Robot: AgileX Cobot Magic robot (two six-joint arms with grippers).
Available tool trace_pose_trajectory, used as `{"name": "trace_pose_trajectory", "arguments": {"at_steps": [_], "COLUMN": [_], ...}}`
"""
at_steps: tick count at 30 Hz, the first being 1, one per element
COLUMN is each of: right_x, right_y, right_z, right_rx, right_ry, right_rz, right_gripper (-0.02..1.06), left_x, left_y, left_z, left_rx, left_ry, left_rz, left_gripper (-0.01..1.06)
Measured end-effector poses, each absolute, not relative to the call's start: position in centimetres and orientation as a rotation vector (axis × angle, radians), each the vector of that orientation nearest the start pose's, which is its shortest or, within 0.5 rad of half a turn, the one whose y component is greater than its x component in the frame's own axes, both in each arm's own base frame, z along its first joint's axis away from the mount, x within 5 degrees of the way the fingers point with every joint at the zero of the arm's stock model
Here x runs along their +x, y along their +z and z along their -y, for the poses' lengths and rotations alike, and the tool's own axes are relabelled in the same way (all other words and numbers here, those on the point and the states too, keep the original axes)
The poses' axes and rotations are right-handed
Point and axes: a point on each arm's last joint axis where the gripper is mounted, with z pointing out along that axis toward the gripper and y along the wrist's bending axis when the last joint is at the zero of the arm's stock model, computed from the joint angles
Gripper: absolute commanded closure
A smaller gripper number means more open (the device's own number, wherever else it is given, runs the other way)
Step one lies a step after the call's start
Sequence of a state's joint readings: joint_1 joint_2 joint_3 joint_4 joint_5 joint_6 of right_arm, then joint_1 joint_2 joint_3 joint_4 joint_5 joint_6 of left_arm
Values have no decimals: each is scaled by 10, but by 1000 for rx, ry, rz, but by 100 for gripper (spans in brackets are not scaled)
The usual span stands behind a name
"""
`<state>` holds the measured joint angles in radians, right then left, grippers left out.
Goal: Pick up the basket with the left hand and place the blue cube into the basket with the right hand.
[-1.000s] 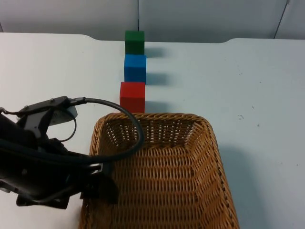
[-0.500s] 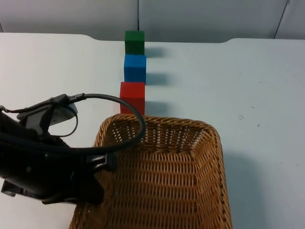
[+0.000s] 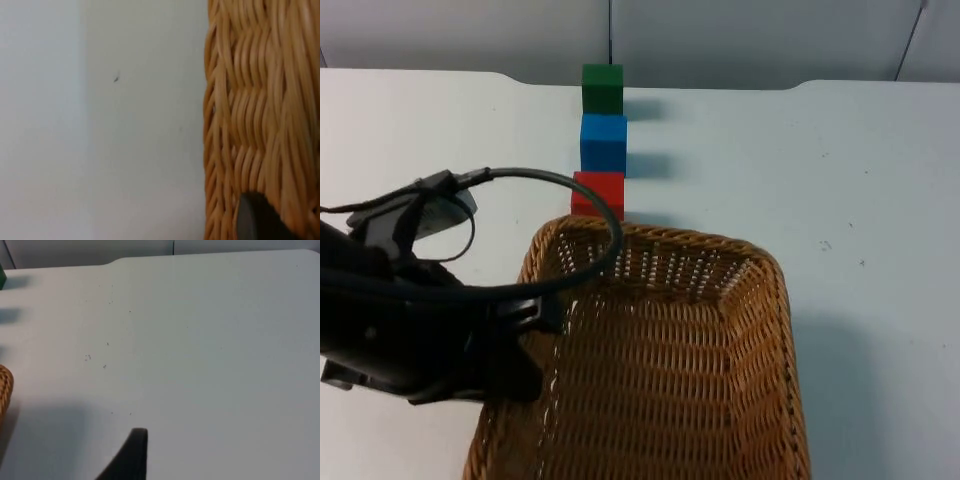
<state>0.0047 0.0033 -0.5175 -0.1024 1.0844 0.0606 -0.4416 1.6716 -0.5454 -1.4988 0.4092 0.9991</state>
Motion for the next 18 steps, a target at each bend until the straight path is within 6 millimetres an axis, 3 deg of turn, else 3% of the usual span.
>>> {"name": "trace_pose_trajectory", "arguments": {"at_steps": [3, 9, 18], "right_x": [-8, -8, -8], "right_y": [281, 281, 281], "right_z": [8, 8, 8], "right_rx": [64, 64, 64], "right_ry": [-82, -82, -82], "right_rz": [-2049, -2049, -2049], "right_gripper": [0, 0, 0], "left_x": [215, 219, 226], "left_y": [145, 159, 170], "left_z": [132, 103, 22], "left_rx": [78, 30, -170], "left_ry": [-895, -890, -830], "left_rz": [-2685, -2682, -2706], "left_gripper": [105, 105, 105]}}
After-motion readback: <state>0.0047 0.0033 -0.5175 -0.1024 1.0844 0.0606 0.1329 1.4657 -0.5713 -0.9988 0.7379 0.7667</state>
